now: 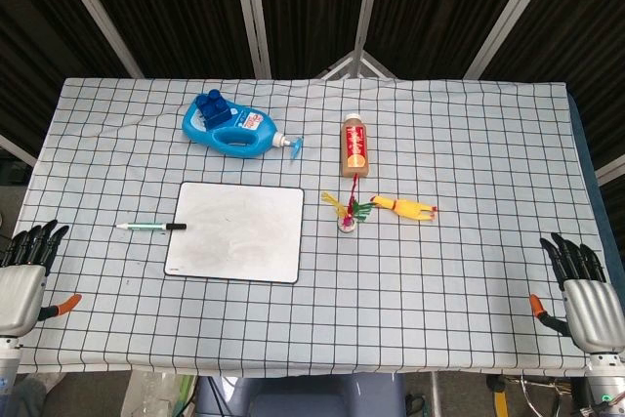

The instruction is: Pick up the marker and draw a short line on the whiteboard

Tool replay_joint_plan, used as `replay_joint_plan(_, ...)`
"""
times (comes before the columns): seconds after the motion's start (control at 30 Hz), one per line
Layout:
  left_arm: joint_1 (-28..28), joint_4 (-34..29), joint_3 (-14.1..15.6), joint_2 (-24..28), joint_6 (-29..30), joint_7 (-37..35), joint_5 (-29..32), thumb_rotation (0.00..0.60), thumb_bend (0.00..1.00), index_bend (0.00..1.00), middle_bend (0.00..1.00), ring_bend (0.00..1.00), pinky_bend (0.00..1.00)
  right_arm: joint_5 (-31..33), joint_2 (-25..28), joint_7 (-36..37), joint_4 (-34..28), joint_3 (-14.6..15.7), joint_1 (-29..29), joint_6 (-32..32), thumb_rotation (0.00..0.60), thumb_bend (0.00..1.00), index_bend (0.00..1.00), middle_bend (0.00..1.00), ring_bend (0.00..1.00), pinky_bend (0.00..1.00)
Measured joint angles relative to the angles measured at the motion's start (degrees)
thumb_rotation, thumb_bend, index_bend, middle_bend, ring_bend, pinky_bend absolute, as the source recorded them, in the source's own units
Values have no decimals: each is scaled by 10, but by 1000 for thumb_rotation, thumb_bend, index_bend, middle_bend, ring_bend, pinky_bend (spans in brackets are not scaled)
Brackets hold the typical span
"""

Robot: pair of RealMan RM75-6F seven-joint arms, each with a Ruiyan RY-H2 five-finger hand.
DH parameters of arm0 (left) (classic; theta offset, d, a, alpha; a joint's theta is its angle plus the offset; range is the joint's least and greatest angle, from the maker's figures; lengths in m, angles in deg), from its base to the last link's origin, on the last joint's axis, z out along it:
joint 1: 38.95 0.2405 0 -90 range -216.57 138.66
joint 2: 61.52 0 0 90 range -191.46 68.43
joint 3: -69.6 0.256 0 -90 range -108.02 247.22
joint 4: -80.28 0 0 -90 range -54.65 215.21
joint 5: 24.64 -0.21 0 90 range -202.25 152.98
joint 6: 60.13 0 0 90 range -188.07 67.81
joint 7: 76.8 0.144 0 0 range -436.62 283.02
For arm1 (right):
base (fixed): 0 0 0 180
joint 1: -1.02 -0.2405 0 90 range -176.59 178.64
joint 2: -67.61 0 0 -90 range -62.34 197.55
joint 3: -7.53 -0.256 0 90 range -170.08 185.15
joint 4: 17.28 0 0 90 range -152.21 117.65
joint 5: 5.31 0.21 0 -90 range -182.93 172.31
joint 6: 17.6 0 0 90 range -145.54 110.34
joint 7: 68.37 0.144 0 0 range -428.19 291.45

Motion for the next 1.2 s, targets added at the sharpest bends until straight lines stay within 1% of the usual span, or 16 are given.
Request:
replay_joint_plan(0.53,-3,-4,3,4,-15,-4,8,600,14,0,0,0,0,-1,4,3,-5,4,-2,-10,600,353,0,0,0,0)
replay_joint_plan(0.73,-18,-3,-4,2,-43,-3,23,600,32,0,0,0,0,6,7,11,-6,3,-2,-14,600,353,0,0,0,0)
replay_joint_plan(0.83,-30,0,-10,-1,-59,4,34,600,62,0,0,0,0,7,7,13,-6,3,-3,-18,600,354,0,0,0,0)
replay_joint_plan(0.87,-35,2,-12,-3,-64,10,37,600,92,7,0,0,0,8,7,14,-6,3,-3,-19,600,354,0,0,0,0)
replay_joint_plan(0.93,-44,5,-17,-8,-73,19,41,600,142,55,0,0,0,8,8,15,-6,2,-4,-21,600,354,0,0,0,0)
replay_joint_plan(1.0,-54,12,-22,-14,-86,28,48,600,211,176,0,0,0,9,8,17,-7,2,-4,-21,600,354,0,0,0,0)
replay_joint_plan(1.07,-67,21,-28,-22,-101,41,59,600,268,271,0,0,0,9,10,19,-8,1,-4,-21,600,354,0,0,0,0)
replay_joint_plan(1.2,-95,47,-45,-48,-131,62,86,600,347,380,0,0,0,12,10,23,-8,2,-4,-24,600,354,0,0,0,0)
